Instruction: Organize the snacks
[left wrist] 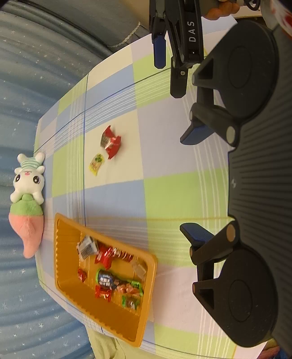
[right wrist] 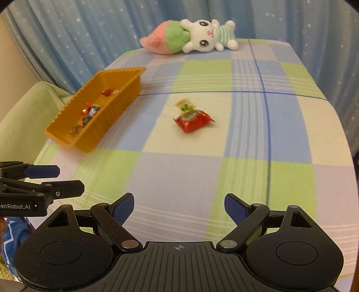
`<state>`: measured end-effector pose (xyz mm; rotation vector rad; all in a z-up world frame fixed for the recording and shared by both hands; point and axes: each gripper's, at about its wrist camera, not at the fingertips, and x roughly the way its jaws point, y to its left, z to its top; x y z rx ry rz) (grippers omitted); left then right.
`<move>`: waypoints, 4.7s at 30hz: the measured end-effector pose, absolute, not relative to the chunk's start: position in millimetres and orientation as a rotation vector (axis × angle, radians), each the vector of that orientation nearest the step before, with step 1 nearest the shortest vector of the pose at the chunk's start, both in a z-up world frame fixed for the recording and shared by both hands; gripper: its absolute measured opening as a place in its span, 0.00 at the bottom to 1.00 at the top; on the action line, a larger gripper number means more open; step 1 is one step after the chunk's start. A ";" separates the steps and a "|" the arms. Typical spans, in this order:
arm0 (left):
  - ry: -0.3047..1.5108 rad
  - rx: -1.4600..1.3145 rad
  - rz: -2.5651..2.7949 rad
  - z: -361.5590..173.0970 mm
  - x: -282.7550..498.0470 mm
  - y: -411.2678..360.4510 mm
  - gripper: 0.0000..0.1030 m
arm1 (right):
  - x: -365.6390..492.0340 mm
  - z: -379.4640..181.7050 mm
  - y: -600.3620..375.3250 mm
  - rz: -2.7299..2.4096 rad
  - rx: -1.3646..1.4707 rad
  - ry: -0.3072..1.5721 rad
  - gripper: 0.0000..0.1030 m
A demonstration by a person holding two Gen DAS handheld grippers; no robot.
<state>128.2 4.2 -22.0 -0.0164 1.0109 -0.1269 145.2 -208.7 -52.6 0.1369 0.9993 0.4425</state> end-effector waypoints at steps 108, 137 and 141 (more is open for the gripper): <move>1.020 0.046 -0.272 -105.5 360.0 -59.4 0.45 | 305.2 -105.0 -254.0 0.088 0.244 0.960 0.27; 1.019 0.125 -0.247 -103.4 315.3 -54.2 0.19 | 287.6 -103.0 -238.5 0.165 0.149 0.990 0.27; 1.031 0.125 -0.241 -101.8 302.6 -51.0 0.19 | 275.7 -101.6 -234.9 0.189 0.149 1.006 0.26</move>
